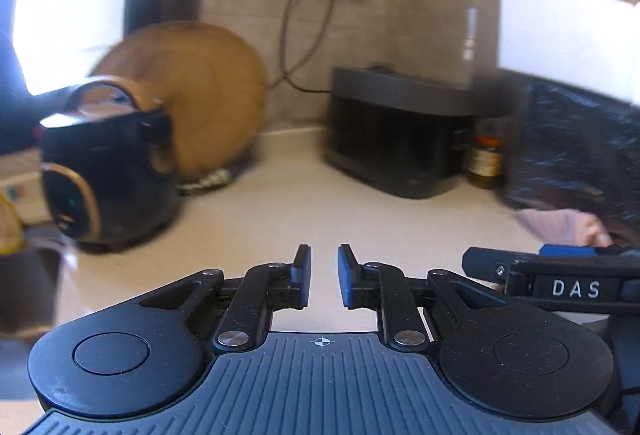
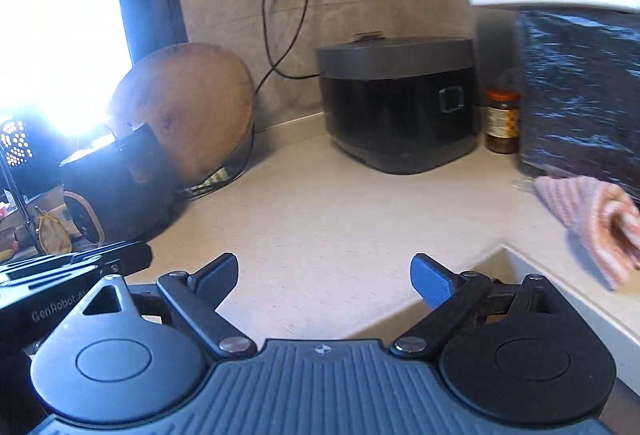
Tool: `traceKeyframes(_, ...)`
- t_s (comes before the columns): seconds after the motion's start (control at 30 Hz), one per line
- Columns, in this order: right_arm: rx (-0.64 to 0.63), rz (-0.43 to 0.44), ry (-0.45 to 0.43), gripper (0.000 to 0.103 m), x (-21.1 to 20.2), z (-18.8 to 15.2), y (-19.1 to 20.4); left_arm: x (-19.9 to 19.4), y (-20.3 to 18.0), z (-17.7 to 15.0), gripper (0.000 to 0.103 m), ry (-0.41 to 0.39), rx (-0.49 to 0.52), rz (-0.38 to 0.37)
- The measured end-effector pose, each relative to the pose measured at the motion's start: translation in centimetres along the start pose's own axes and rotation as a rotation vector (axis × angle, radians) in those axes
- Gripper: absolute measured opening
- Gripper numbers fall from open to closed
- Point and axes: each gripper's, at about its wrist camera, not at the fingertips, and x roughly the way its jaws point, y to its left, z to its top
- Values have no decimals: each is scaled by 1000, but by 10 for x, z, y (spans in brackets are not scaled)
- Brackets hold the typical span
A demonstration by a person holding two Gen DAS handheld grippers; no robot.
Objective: Collect trash
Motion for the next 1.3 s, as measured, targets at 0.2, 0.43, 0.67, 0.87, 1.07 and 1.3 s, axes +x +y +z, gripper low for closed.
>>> traceKeyframes(0.2, -37, -17, 52, 94, 29, -2, 25, 26, 14, 1, 18, 72, 3, -30)
traceKeyframes(0.43, -38, -45, 116, 94, 63, -2, 29, 56, 23, -7, 18, 154, -20, -30)
traceKeyframes(0.67, -42, -31, 152, 94, 85, -1, 33, 70, 29, -6, 18, 190, -39, -26)
traceKeyframes(0.87, -32, -34, 172, 94, 93, -2, 31, 78, 28, -5, 18, 200, -42, -34)
traceKeyframes(1.07, -28, -44, 180, 94, 97, 1, 29, 81, 29, -3, 17, 203, -43, -43)
traceKeyframes(1.3, -35, -62, 178, 94, 97, 6, 30, 85, 30, -1, 17, 211, -49, -57)
